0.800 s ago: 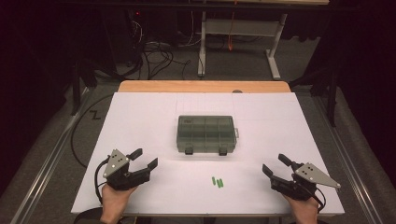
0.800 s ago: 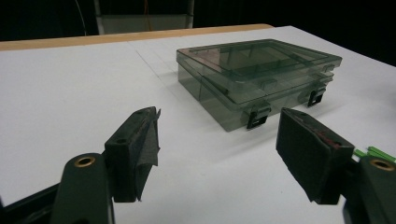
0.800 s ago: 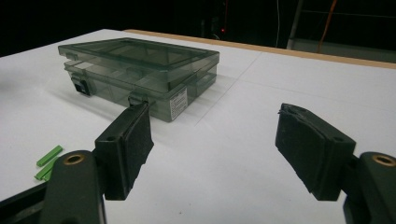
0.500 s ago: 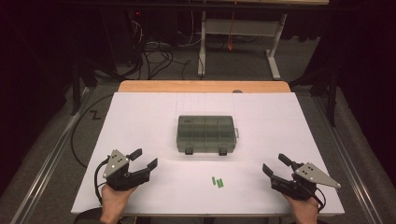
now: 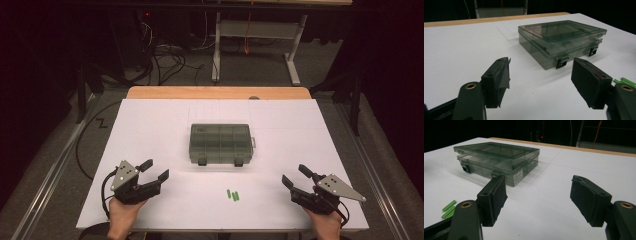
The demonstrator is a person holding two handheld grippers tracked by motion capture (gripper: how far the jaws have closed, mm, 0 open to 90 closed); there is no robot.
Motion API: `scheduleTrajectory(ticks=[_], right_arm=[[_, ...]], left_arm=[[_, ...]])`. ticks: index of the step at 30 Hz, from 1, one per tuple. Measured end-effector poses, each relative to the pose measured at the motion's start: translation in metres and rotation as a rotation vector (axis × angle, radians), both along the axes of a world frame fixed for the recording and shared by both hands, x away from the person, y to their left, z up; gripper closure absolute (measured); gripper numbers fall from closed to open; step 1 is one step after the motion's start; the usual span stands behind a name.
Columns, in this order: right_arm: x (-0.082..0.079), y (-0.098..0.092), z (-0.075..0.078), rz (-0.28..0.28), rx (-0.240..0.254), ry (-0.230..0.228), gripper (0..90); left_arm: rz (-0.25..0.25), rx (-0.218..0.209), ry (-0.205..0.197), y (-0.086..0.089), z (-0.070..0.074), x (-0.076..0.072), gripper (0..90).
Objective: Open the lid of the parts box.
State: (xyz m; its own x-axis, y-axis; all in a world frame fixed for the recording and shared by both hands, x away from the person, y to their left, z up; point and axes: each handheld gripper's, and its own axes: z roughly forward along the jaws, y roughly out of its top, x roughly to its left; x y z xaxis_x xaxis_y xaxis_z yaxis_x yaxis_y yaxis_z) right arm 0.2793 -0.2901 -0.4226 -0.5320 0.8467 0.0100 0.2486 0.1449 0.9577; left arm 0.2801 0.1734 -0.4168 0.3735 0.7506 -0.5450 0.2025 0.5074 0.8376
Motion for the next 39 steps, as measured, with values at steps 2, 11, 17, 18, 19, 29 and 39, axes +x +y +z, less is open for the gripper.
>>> scheduleTrajectory(ticks=[2,11,17,18,19,29,39], right_arm=[[0.0001,0.0,0.0,-0.001,0.001,0.002,31.2],[0.0,-0.0001,0.0001,-0.003,0.003,0.002,31.6],[-0.0002,-0.0002,0.0003,-0.004,0.005,0.003,31.9],[-0.0003,-0.0002,0.0003,-0.007,0.005,0.003,32.0],[-0.0003,-0.0002,0.0003,-0.007,0.005,0.003,32.0],[-0.0003,-0.0004,0.0004,-0.011,0.008,-0.002,33.0],[0.0002,0.0001,0.0002,-0.007,0.009,-0.006,33.7]], left_arm=[[0.0,0.001,-0.001,0.0,-0.0001,0.0,32.1],[0.001,-0.001,-0.002,0.0,0.0,0.0,32.4],[0.004,-0.005,-0.004,0.0001,0.0001,0.0003,32.8],[0.004,-0.005,-0.005,0.0001,0.0001,0.0002,33.1],[0.003,-0.003,-0.005,0.0002,0.0,0.0002,33.1],[0.004,-0.004,-0.007,0.0,0.0,0.0003,34.0],[0.008,-0.008,0.004,-0.0002,0.0005,0.0005,35.7]])
